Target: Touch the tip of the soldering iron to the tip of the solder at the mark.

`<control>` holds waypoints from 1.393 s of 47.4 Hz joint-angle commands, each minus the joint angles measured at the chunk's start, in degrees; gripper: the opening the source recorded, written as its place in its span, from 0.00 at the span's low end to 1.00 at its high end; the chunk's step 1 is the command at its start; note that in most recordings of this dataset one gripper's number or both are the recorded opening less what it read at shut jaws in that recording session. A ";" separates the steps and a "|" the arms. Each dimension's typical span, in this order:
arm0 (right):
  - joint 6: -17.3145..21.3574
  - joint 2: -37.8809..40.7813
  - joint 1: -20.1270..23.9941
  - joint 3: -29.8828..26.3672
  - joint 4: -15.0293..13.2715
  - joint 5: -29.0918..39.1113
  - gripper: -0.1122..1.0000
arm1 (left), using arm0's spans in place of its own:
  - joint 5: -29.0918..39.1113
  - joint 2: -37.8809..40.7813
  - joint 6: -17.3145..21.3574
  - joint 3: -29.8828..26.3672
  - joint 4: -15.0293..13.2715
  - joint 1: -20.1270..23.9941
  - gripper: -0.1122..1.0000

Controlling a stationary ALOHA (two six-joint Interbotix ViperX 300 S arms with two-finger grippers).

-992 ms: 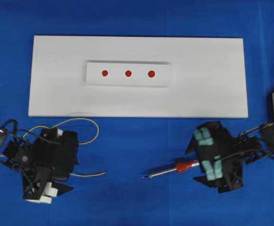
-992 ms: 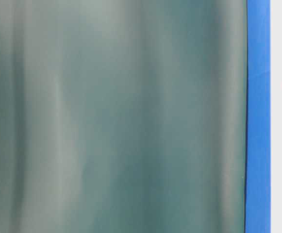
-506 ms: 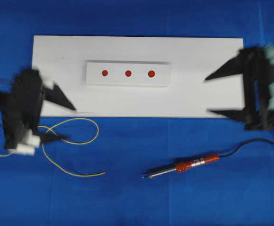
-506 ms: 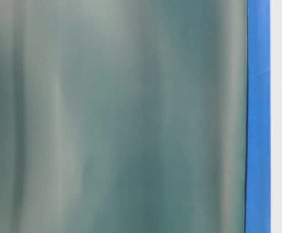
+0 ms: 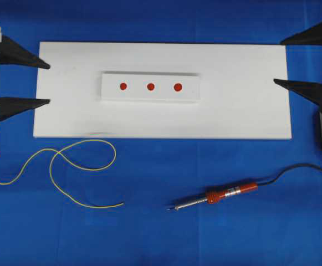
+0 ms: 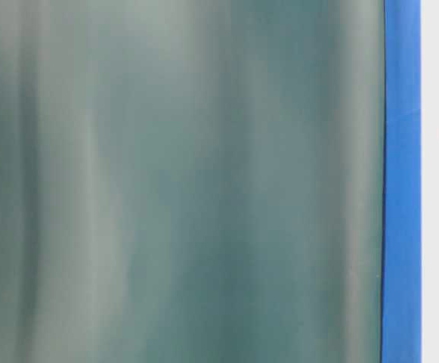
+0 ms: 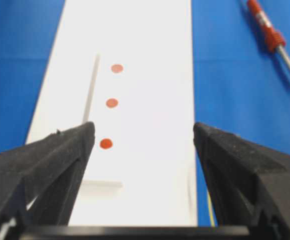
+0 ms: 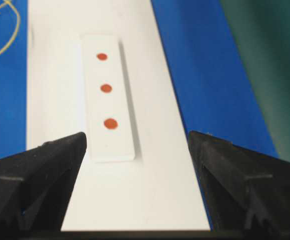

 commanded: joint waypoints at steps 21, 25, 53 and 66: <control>2.46 -4.83 -0.26 13.36 2.02 -13.10 0.80 | -4.57 -16.44 -0.62 14.50 0.00 0.44 0.77; 2.90 -4.48 -0.26 15.64 2.29 -16.44 0.80 | -4.75 -17.75 -0.97 16.00 -0.09 0.44 0.77; 2.99 -3.69 -0.26 16.79 2.37 -18.98 0.80 | -4.22 -17.75 -1.49 16.79 -0.26 0.44 0.77; 2.99 -3.69 -0.26 16.87 2.46 -19.07 0.80 | -4.22 -17.75 -1.49 16.70 -0.26 0.44 0.77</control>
